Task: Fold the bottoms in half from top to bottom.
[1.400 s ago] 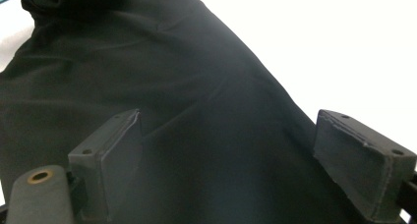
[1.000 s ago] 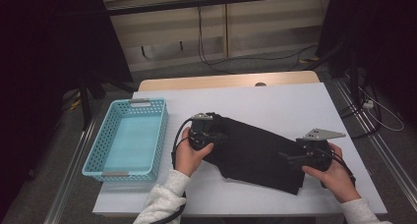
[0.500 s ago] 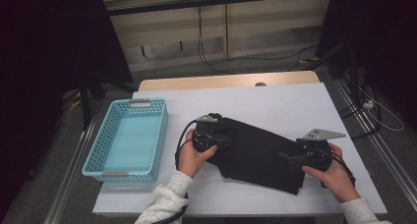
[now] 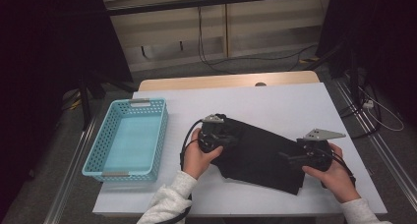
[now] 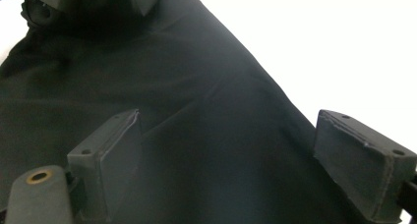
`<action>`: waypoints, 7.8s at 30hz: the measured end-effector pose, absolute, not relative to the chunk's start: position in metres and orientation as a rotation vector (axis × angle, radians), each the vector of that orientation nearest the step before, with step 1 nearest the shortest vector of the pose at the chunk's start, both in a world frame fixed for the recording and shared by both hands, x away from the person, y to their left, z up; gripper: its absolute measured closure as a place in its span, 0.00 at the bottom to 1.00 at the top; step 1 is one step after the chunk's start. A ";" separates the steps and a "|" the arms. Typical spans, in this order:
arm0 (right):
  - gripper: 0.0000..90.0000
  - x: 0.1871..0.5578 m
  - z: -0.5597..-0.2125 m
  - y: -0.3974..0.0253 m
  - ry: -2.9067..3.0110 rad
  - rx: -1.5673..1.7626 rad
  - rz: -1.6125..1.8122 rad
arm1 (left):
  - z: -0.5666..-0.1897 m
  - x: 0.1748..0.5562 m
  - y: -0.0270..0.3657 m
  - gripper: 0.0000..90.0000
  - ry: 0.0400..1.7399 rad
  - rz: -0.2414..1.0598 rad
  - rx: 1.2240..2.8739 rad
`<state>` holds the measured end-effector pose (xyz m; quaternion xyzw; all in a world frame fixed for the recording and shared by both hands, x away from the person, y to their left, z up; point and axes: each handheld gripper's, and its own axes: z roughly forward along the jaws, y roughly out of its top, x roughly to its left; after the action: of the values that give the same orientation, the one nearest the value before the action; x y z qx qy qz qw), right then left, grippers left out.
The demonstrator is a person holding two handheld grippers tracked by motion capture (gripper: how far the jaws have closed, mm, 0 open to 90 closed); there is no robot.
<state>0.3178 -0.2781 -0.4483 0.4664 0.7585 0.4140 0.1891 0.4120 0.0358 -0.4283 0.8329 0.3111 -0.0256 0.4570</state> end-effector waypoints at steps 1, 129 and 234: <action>0.13 0.318 -0.448 -0.277 2.135 1.313 1.164 | -0.429 0.411 0.034 0.92 0.758 -0.073 2.060; 0.58 0.329 -0.453 -0.200 2.335 1.160 1.116 | -0.428 0.420 0.105 0.19 0.970 0.204 2.067; 0.99 0.314 -0.446 -0.200 2.372 1.032 1.251 | -0.426 0.423 0.116 0.16 1.021 0.212 2.063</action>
<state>0.3140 -0.1999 -0.4459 0.3561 0.8181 0.4313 0.1337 0.4229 0.1164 -0.4256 0.8166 0.4042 0.0838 0.4034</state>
